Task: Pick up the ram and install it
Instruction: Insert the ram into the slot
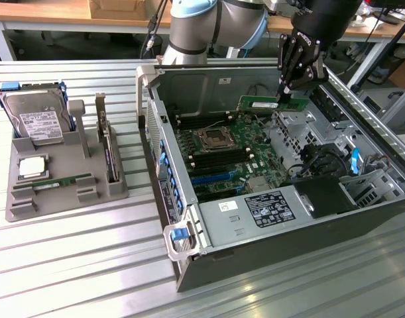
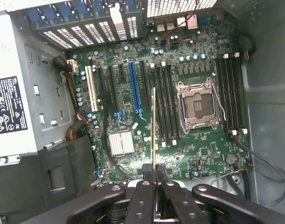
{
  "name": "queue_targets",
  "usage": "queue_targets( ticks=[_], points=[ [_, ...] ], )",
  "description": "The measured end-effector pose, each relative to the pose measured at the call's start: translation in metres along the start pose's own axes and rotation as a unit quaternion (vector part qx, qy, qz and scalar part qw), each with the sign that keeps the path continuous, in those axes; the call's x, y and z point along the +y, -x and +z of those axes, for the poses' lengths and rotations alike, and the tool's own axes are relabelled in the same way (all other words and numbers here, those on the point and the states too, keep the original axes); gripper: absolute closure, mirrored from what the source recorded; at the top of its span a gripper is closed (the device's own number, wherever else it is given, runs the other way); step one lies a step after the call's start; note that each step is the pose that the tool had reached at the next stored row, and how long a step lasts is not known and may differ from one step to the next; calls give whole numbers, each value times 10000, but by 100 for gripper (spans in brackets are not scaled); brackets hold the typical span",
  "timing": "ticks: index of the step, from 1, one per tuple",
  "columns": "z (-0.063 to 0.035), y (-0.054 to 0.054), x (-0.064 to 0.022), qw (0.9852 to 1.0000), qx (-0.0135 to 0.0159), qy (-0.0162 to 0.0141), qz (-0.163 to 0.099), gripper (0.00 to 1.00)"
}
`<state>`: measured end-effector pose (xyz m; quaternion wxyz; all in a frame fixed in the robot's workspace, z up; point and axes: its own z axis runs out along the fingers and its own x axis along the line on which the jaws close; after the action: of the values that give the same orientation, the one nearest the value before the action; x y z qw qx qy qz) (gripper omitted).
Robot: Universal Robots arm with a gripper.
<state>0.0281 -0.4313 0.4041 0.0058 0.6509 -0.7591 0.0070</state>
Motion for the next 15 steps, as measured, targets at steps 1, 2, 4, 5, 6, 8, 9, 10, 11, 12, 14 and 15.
queue_targets(
  ticks=[1, 2, 4, 5, 6, 8, 9, 10, 11, 12, 14, 15],
  points=[
    [1, 0, 0, 10000, 0, 0, 0, 88],
    [2, 0, 0, 10000, 0, 0, -2, 88],
    [5, 0, -1, 9999, 0, -3, -159, 88],
    [6, 0, 0, 9994, -1, -6, -345, 88],
    [7, 0, 0, 9988, -1, -9, -497, 88],
    [9, 0, 0, 9981, -2, -11, -616, 88],
    [10, 0, 0, 9981, -2, -11, -617, 88],
    [14, 0, 0, 9981, -2, -11, -619, 88],
    [20, 0, 0, 9981, -2, -11, -621, 88],
    [21, 0, 0, 9981, -2, -11, -621, 88],
    [25, 1, 0, 9981, -2, -11, -621, 88],
    [26, 1, 0, 9981, -2, -11, -622, 88]
  ],
)
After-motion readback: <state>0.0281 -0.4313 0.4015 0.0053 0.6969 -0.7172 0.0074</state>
